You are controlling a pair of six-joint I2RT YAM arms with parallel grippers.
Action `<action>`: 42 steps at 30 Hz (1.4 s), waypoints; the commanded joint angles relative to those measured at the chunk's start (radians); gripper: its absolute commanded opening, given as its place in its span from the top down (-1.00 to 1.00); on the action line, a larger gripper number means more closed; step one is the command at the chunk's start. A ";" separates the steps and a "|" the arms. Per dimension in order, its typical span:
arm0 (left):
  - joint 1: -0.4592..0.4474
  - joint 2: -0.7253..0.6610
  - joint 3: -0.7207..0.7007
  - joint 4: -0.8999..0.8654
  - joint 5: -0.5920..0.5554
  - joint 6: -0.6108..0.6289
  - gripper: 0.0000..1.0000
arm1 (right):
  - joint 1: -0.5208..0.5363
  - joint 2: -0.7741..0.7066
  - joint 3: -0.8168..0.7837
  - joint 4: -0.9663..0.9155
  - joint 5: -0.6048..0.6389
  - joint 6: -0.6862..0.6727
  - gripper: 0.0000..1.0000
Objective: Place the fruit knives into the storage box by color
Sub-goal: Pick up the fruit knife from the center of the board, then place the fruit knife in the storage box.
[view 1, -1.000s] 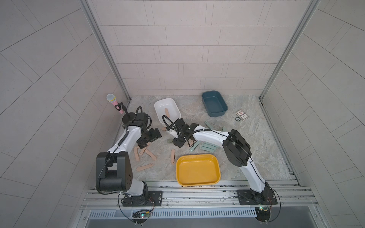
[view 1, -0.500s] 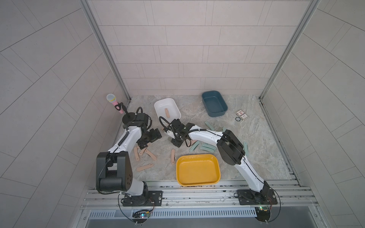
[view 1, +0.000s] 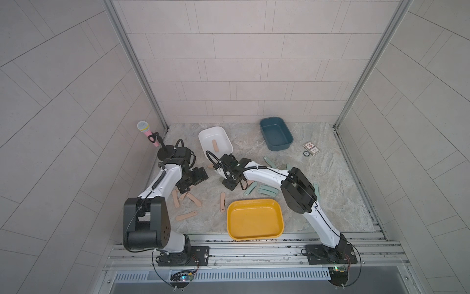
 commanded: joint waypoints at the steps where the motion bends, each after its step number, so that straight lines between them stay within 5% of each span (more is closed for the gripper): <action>1: -0.001 -0.042 -0.021 -0.014 0.000 0.010 -1.00 | 0.004 -0.118 -0.010 -0.049 0.034 0.022 0.63; 7: -0.006 -0.088 -0.025 -0.026 0.000 0.020 -1.00 | 0.009 -0.238 -0.065 -0.060 0.053 0.049 0.63; 14: -0.039 -0.146 -0.045 -0.041 0.005 0.027 -1.00 | 0.022 -0.498 -0.307 -0.075 0.103 0.128 0.63; 25: -0.191 -0.215 -0.122 -0.014 -0.031 -0.030 -1.00 | 0.235 -0.880 -0.783 -0.098 0.217 0.416 0.63; 32: -0.228 -0.207 -0.143 0.005 -0.028 -0.049 -1.00 | 0.308 -0.893 -0.978 0.027 0.213 0.544 0.63; 42: -0.228 -0.183 -0.124 0.001 -0.036 -0.034 -1.00 | 0.308 -0.793 -1.026 0.146 0.229 0.537 0.57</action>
